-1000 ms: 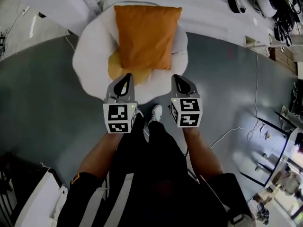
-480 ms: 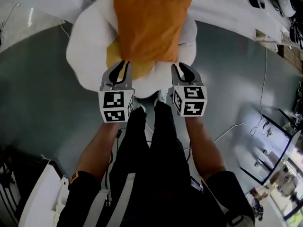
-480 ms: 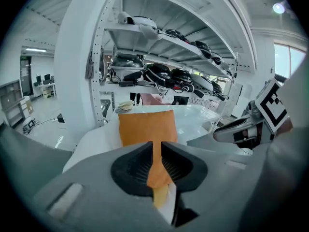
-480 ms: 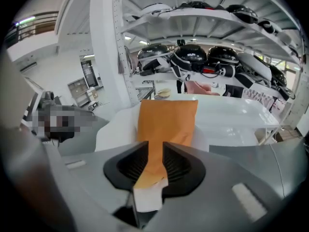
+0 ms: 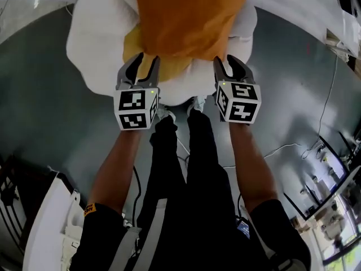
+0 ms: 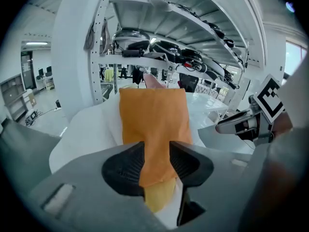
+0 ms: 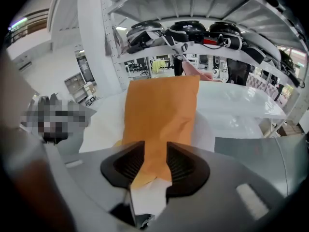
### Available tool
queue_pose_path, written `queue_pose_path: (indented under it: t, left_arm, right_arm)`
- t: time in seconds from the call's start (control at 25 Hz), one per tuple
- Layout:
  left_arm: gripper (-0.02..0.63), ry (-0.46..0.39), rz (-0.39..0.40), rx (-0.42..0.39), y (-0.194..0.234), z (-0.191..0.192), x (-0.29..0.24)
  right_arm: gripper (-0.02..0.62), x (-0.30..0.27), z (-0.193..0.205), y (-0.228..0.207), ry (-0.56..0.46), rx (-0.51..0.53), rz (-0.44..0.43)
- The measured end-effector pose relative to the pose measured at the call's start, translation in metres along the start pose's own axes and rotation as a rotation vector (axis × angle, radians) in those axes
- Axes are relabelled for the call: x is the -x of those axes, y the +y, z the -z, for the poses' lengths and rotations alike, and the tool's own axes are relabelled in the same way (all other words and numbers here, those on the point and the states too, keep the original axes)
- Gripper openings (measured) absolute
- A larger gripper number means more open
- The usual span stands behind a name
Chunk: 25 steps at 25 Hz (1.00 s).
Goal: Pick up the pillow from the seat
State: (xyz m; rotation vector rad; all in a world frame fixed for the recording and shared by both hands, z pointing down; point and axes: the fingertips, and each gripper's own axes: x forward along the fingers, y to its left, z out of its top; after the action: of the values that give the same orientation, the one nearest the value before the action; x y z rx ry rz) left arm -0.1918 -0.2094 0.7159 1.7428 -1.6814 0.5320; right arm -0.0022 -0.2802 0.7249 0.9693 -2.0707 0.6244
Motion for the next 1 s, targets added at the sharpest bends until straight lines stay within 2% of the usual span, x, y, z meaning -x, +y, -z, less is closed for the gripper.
queue_pose_path:
  t: [0.24, 0.44, 1.0]
  left_arm:
    - [0.2, 0.053, 0.008, 0.019, 0.016, 0.034, -0.047]
    - [0.23, 0.09, 0.028, -0.008, 0.027, 0.054, -0.086]
    - [0.277, 0.12, 0.025, -0.012, 0.06, 0.094, -0.16]
  right_arm:
    - [0.161, -0.041, 0.022, -0.014, 0.031, -0.021, 0.003]
    - [0.173, -0.069, 0.046, -0.025, 0.058, -0.049, 0.02]
    - [0.206, -0.145, 0.068, -0.052, 0.077, -0.051, 0.069]
